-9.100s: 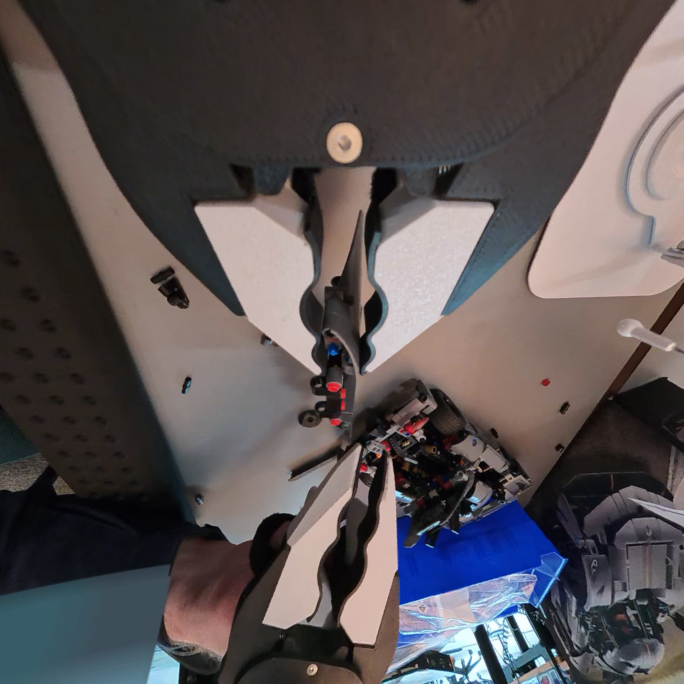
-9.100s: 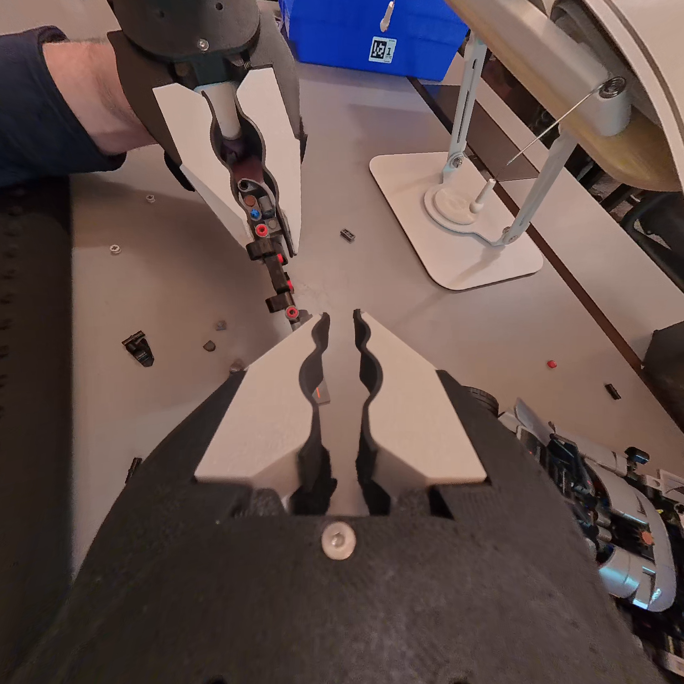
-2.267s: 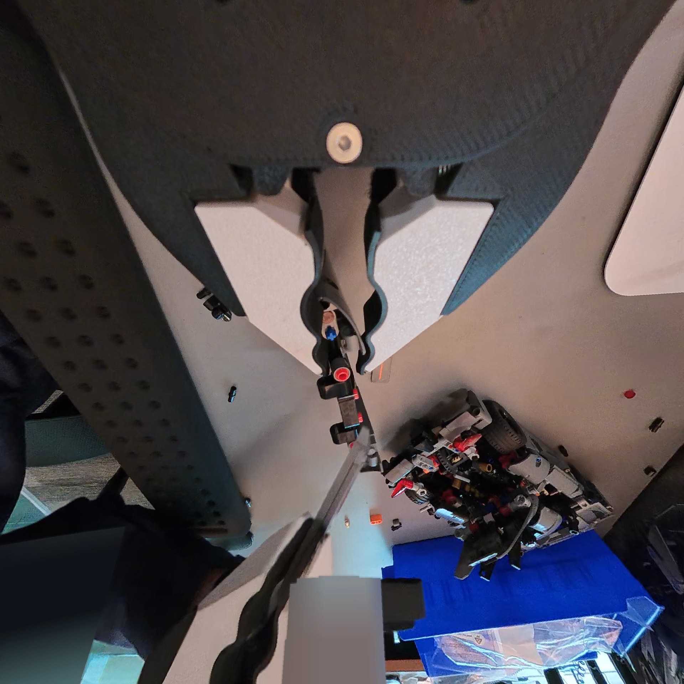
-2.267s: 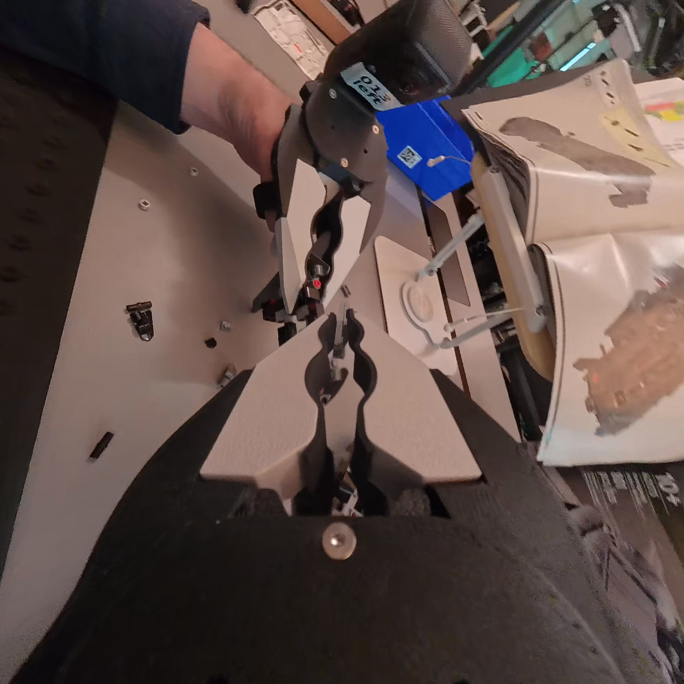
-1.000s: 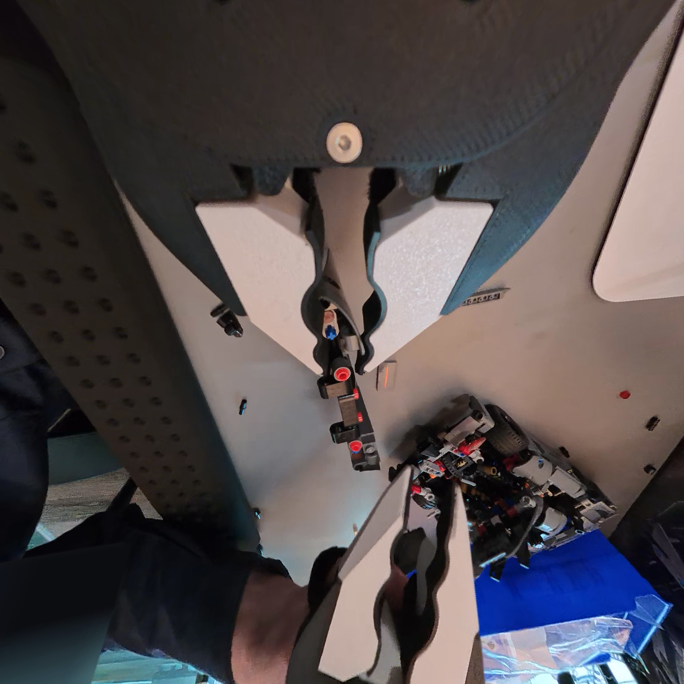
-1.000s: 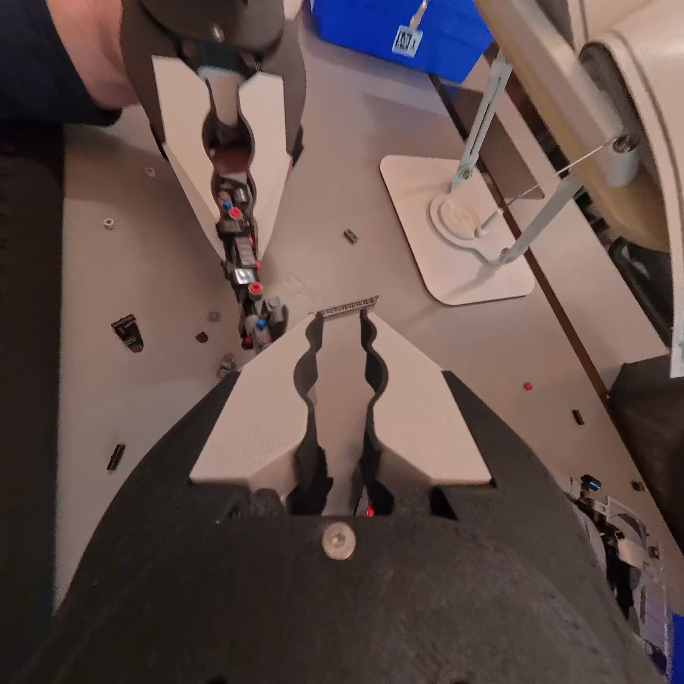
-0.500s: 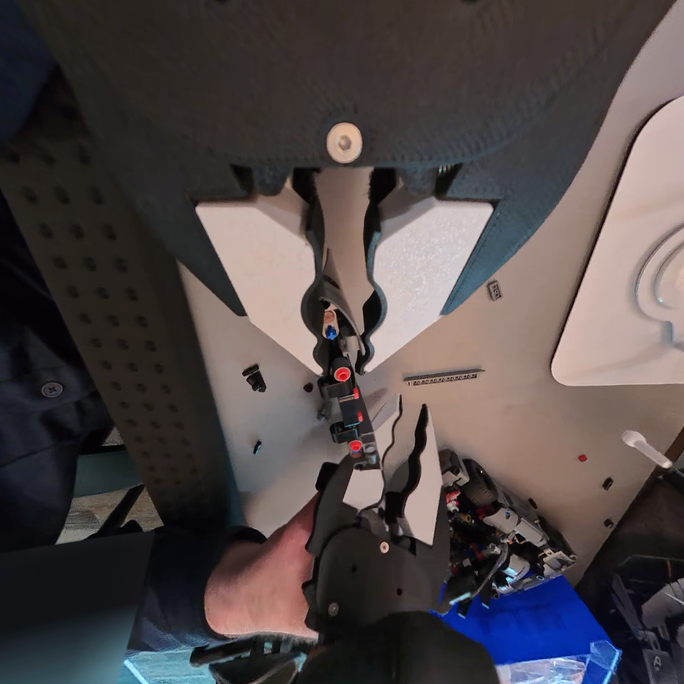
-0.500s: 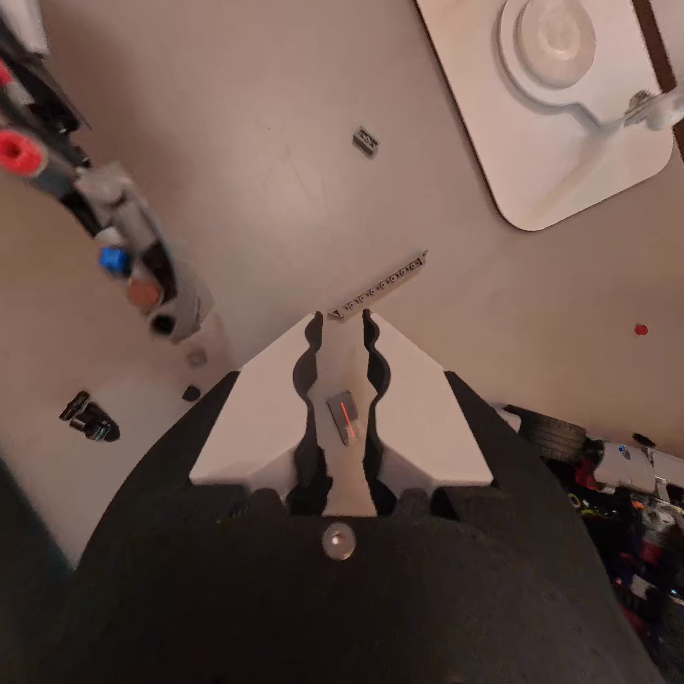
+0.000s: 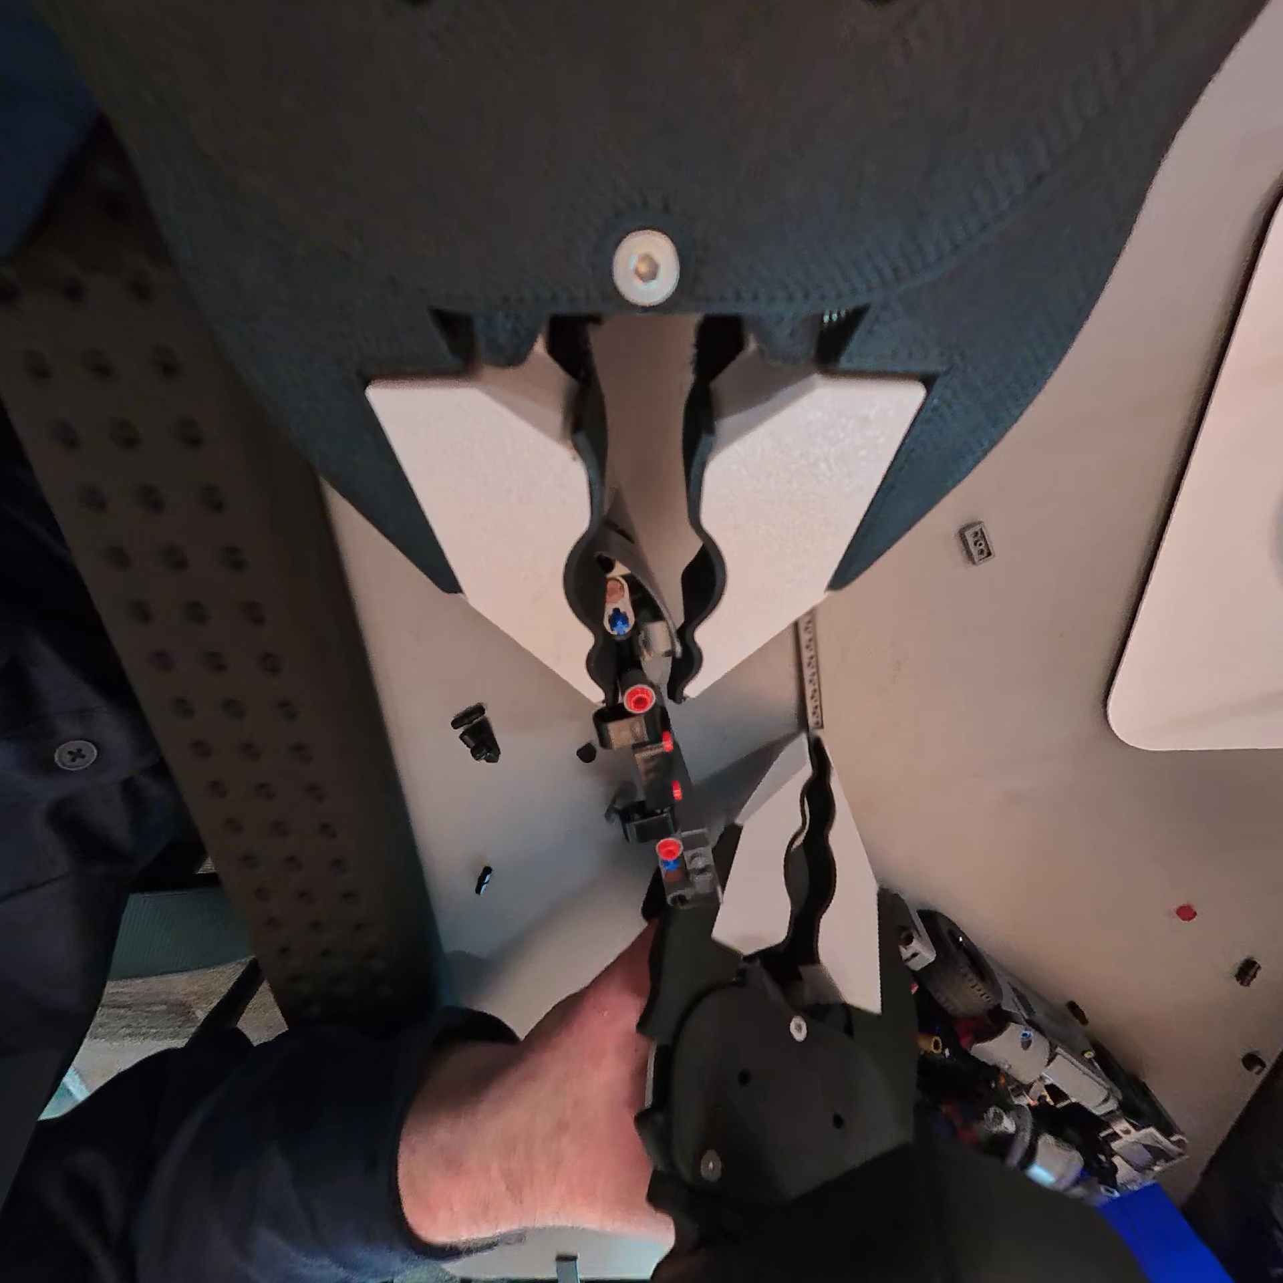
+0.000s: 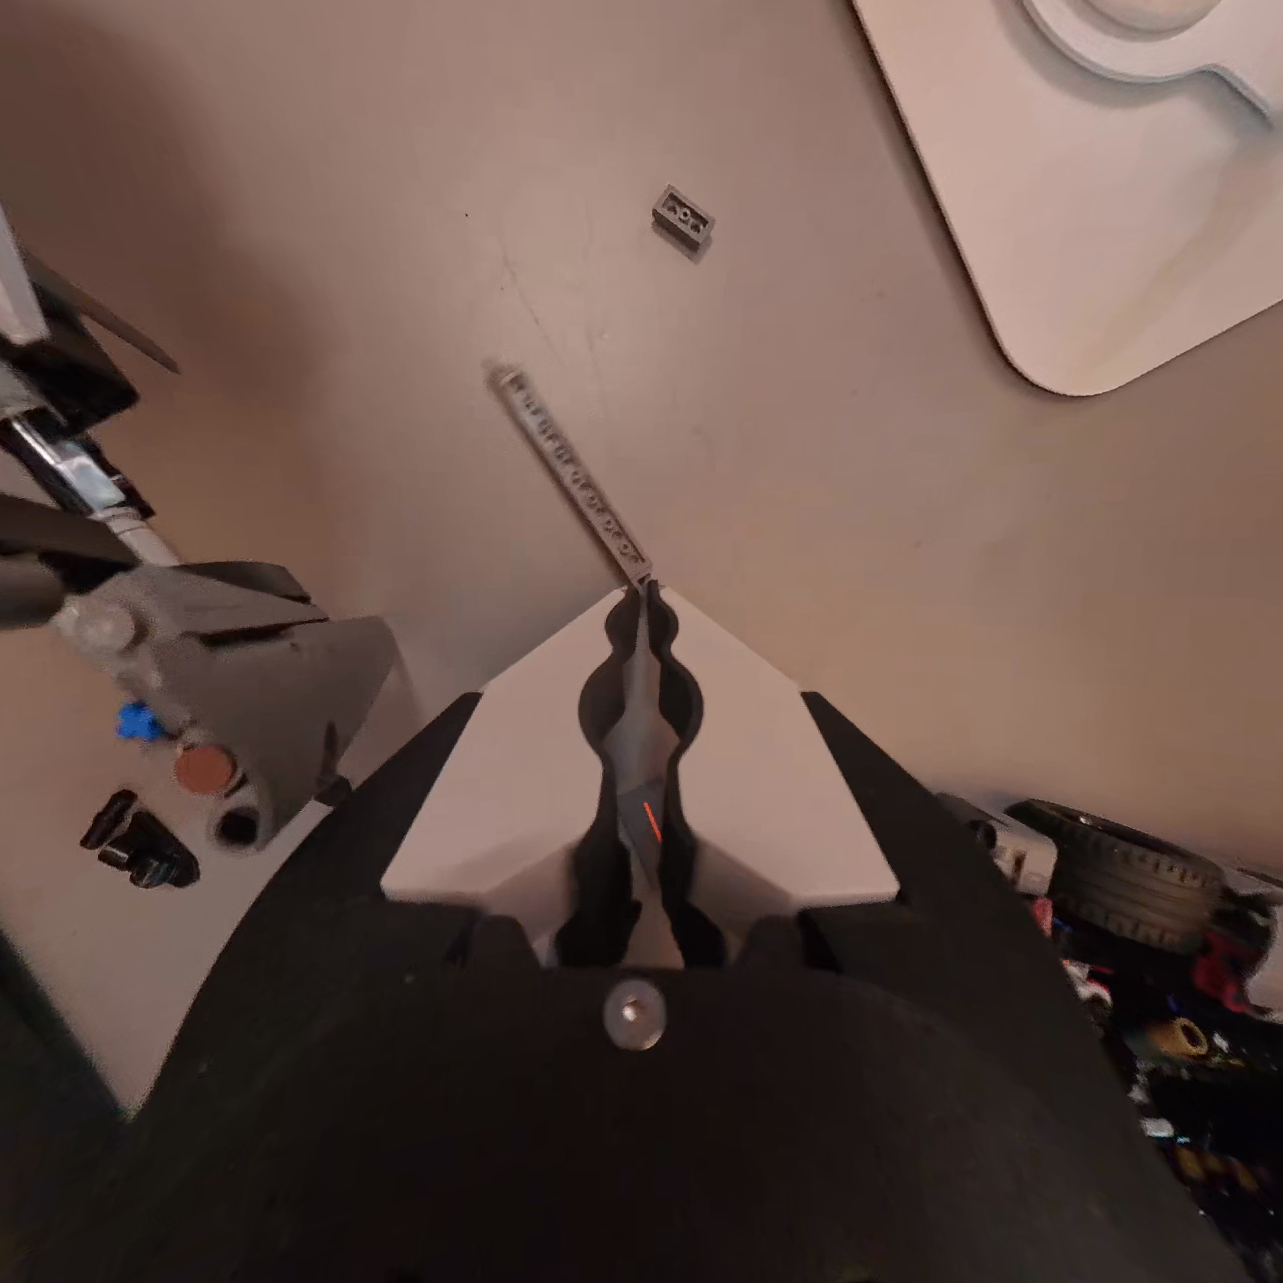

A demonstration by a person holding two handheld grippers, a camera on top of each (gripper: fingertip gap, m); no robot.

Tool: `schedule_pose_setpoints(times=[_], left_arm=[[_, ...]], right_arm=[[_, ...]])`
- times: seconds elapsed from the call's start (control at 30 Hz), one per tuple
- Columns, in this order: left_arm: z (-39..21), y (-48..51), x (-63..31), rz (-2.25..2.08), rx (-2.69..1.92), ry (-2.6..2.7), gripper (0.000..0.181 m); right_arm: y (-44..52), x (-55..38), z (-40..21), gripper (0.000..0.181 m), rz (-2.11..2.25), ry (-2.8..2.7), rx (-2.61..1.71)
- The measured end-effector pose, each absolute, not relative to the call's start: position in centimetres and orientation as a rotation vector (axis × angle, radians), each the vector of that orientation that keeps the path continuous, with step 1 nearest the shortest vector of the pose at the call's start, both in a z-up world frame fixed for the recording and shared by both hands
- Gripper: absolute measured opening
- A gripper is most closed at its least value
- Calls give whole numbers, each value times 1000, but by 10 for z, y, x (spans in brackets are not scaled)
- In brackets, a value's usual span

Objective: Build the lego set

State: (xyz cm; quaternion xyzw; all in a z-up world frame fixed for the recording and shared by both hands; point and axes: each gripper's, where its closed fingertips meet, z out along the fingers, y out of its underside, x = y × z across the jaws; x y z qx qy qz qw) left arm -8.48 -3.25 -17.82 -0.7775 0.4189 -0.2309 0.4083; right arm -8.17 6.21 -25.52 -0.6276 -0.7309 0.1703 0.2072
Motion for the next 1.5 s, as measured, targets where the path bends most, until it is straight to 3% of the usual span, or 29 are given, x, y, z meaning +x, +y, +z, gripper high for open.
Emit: schedule_pose_setpoints(times=[0.7, 1.0, 1.23, 1.5], left_arm=[[-183, -33, -78, -595, -1969, 1082, 14], [-184, -27, -74, -582, -1963, 1075, 26], [-185, -20, -76, -551, -1975, 1042, 46], [-182, -14, -80, -504, -1961, 1022, 30]], right_arm=[[75, -61, -198, 0, 595, -1939, -1571], [63, -65, -165, 0, 794, -1853, -1474], [52, -68, -154, 0, 882, -1834, -1426], [37, -67, -139, 0, 911, -1845, -1316]])
